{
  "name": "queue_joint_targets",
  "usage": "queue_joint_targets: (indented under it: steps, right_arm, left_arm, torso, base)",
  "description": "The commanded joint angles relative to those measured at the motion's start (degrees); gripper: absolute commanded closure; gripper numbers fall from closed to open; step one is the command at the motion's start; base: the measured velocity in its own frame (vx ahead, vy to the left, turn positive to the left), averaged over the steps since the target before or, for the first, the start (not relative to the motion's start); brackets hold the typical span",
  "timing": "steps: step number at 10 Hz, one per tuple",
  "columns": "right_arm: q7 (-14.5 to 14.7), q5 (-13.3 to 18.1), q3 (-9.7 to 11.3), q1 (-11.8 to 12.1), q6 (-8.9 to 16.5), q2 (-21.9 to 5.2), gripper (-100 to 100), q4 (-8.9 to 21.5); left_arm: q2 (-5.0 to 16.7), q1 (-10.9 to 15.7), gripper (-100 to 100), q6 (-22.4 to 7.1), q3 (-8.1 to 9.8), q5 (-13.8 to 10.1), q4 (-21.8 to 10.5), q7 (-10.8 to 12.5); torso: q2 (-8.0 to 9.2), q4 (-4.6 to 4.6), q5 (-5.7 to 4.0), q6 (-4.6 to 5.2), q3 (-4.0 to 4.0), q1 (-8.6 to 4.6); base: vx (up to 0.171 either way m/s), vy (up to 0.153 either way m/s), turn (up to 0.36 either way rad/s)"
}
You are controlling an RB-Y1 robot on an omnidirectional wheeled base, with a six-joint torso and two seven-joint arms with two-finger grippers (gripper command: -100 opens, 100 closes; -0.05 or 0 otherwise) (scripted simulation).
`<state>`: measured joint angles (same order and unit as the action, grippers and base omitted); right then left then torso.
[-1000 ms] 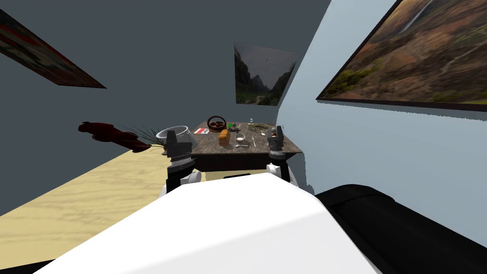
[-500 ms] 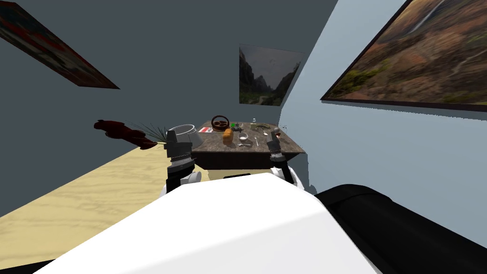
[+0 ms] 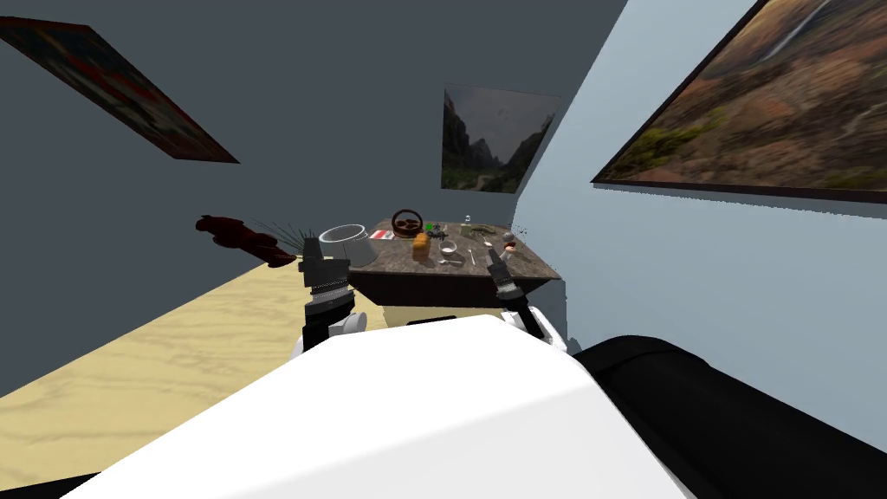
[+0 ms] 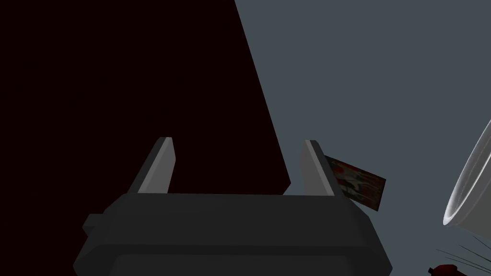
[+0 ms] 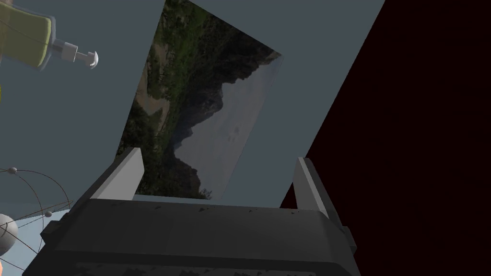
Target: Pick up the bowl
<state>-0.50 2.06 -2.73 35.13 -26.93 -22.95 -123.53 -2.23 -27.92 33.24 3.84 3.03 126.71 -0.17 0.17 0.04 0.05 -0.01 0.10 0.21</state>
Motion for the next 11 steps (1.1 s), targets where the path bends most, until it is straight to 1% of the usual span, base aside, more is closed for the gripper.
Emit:
queue_joint_targets:
  steps: [1,2,3,4,5,6,7,8,9,10,11]
  right_arm:
    - [0.0,0.3,-0.4,0.3,-0.2,-2.1,-100,1.7]
    - [0.2,1.0,-1.0,1.6,0.0,-4.3,-100,3.5]
    - [0.2,1.0,-1.0,1.6,0.0,-5.2,-100,3.5]
    - [0.3,1.7,-1.6,2.9,0.2,-7.3,-100,5.4]
    - [0.3,1.7,-1.6,2.9,0.2,-8.4,-100,5.4]
    - [0.5,2.5,-2.3,4.2,0.4,-10.5,-100,7.3]
    - [0.5,2.5,-2.3,4.2,0.4,-11.6,-100,7.4]
    - [0.6,3.3,-2.9,5.5,0.6,-13.5,-100,9.3]
    - [0.6,3.3,-2.9,5.5,0.6,-14.9,-100,9.3]
    - [0.8,4.1,-3.5,6.9,0.8,-16.6,-100,11.3]
    - [0.8,4.1,-3.5,6.9,0.8,-18.2,-100,11.3]
  left_arm:
    - [0.0,0.0,0,0.0,0.00,0.0,0.0,0.0]
    - [0.0,0.0,0,0.0,0.00,0.0,0.0,0.0]
    - [0.0,0.0,0,0.0,0.00,0.0,0.0,0.0]
    - [0.0,0.0,0,0.0,0.00,0.0,0.0,0.0]
    - [0.0,0.0,0,0.0,0.00,0.0,0.0,0.0]
    - [0.0,0.0,0,0.0,0.00,0.0,0.0,0.0]
    - [0.0,0.0,0,0.0,0.00,0.0,0.0,0.0]
    - [0.0,0.0,0,0.0,0.00,0.0,0.0,0.0]
    - [0.0,0.0,0,0.0,0.00,0.0,0.0,0.0]
    - [0.0,0.0,0,0.0,0.00,0.0,0.0,0.0]
    - [0.0,0.0,0,0.0,0.00,0.0,0.0,0.0]
  torso:
    - [0.00,0.00,0.00,0.00,0.00,0.00]
    - [-0.03,0.00,-0.01,0.01,-0.01,-0.04]
    - [0.01,0.00,0.00,0.01,0.01,0.00]
    - [-0.01,0.00,0.00,0.01,0.00,-0.03]
    - [0.01,0.00,0.00,0.00,0.01,-0.02]
    - [-0.03,0.00,-0.01,0.01,-0.01,-0.04]
    - [-0.03,0.00,0.00,0.00,-0.01,0.02]
    - [-0.07,-0.01,0.00,0.01,-0.04,0.01]
    - [-0.04,-0.01,0.01,0.00,-0.02,0.07]
    - [-0.03,0.00,0.01,0.02,-0.01,0.01]
    - [-0.01,0.00,0.01,0.00,0.00,0.04]
  base:
    - [-0.035,0.053,0.029]
    - [-0.045,0.067,0.085]
    - [-0.038,0.054,0.030]
    - [-0.043,0.059,0.077]
    - [-0.033,0.053,0.042]
    - [-0.032,0.074,0.093]
    - [-0.020,0.068,0.042]
    - [-0.033,0.086,0.118]
    - [-0.036,0.067,0.031]
    - [-0.039,0.078,0.090]
    - [-0.026,0.060,0.041]
